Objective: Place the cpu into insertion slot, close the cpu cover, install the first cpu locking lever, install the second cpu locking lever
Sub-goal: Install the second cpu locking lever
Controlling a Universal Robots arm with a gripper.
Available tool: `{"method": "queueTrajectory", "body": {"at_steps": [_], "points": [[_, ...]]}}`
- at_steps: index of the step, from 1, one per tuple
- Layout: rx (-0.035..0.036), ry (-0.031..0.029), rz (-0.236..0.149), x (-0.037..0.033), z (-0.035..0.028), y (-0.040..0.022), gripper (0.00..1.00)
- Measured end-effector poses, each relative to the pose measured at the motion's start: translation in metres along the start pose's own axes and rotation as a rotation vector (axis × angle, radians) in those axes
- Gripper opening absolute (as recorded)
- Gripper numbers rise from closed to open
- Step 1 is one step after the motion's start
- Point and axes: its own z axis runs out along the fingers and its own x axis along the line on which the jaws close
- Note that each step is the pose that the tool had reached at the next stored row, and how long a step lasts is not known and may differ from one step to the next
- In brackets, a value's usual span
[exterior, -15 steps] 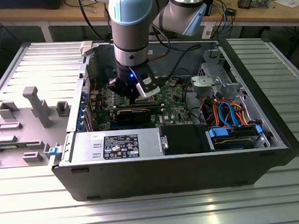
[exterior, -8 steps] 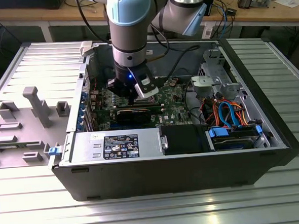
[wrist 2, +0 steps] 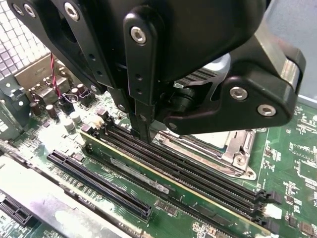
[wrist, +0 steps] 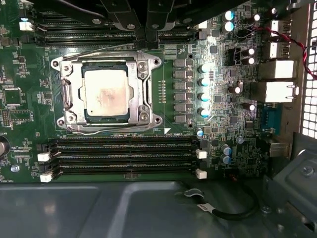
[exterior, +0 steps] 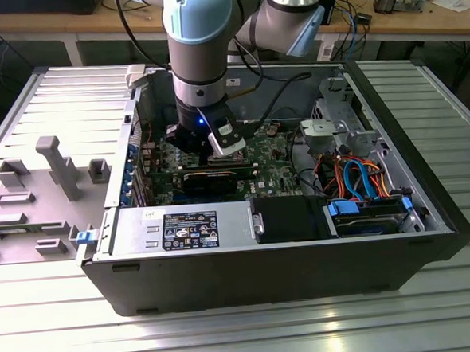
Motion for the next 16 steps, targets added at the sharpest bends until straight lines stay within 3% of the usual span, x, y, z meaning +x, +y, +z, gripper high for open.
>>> {"method": "queueTrajectory", "body": {"at_steps": [6, 11, 16], "points": [[-0.0297, 0.0004, 0.0, 0.0013, 0.0053, -0.0007, 0.11], [-0.0316, 0.0006, 0.0, 0.0013, 0.0057, -0.0014, 0.11], [-0.0361, 0.0006, 0.0, 0.0012, 0.0047, -0.0076, 0.11]]}}
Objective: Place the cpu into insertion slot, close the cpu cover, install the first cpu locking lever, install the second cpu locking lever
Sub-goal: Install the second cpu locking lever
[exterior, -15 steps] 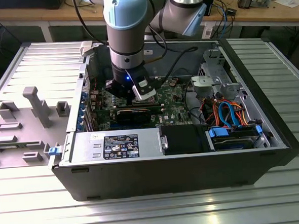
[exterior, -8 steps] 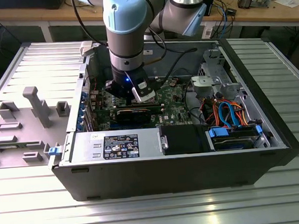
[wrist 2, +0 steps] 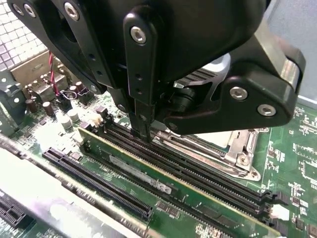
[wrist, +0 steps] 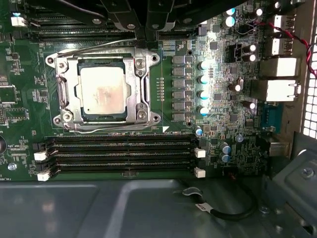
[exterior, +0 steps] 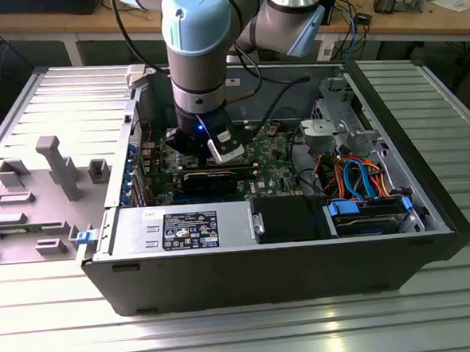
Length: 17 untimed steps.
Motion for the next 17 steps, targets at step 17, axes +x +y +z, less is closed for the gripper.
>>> {"method": "queueTrajectory", "body": {"at_steps": [17], "points": [[-0.0596, 0.0011, 0.0, 0.0007, 0.0062, -0.0071, 0.11]]}}
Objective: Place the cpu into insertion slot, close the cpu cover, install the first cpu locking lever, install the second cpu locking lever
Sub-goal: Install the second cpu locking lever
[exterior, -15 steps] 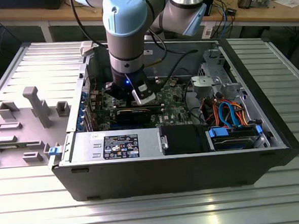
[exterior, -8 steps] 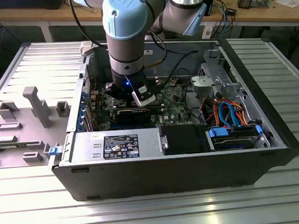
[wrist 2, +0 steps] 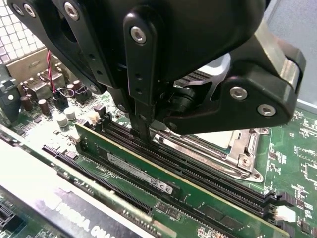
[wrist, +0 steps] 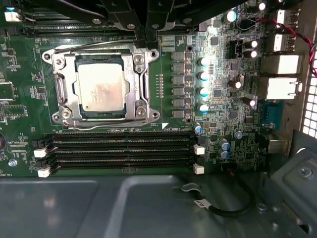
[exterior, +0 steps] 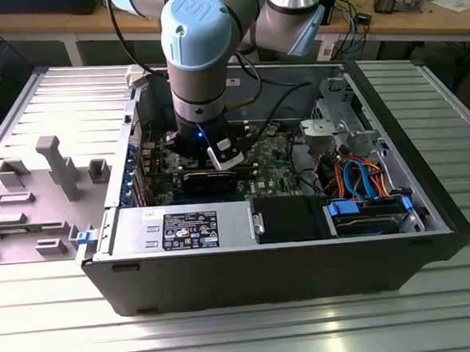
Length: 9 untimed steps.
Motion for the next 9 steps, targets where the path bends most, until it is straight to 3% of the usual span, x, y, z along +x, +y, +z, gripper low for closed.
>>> {"method": "queueTrajectory", "body": {"at_steps": [4, 9], "points": [[-0.0084, 0.0002, 0.0, 0.0002, 0.0015, -0.0005, 0.11], [-0.0129, 0.0003, 0.0, 0.0008, 0.0031, -0.0009, 0.11]]}}
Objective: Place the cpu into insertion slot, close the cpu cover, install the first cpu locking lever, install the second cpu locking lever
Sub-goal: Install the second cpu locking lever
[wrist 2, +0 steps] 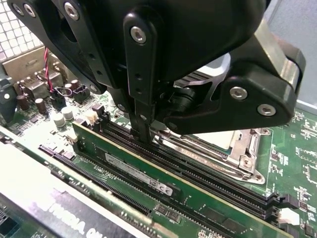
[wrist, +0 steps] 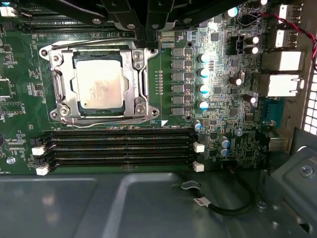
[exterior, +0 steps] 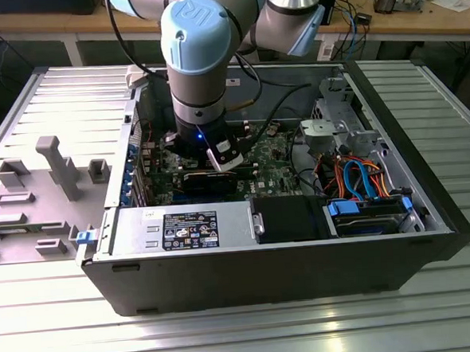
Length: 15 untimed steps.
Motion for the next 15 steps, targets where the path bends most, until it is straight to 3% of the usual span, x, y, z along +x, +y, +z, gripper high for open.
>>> {"method": "queueTrajectory", "body": {"at_steps": [3, 7, 15], "points": [[-0.004, 0.0003, 0.0, 0.001, 0.0007, -0.0002, 0.11], [-0.0143, 0.0003, 0.0, 0.002, 0.0026, -0.0005, 0.11], [-0.0178, 0.0003, 0.0, 0.0021, 0.0062, 0.0011, 0.11]]}}
